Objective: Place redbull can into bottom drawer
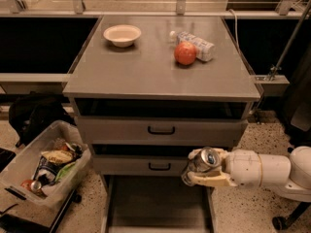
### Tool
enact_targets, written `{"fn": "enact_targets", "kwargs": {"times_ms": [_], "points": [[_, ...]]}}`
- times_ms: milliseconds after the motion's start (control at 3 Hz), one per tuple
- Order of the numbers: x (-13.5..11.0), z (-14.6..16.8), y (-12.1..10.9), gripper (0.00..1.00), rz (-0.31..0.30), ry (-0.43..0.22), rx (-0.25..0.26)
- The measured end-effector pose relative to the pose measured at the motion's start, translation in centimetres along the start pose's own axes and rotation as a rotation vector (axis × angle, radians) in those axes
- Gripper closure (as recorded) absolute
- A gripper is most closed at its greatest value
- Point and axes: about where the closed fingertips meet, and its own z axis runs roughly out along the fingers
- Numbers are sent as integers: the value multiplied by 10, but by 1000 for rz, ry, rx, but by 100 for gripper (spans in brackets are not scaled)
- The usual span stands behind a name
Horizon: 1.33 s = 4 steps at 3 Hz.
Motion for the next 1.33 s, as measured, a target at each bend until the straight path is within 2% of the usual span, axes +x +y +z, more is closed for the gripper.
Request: {"fn": "enact_targets", "kwargs": {"times_ms": [667,1000,1333], "points": [[60,38,2,100,114,-1,-81],[123,72,18,100,114,-1,-86],[180,98,11,100,92,24,-7]]}}
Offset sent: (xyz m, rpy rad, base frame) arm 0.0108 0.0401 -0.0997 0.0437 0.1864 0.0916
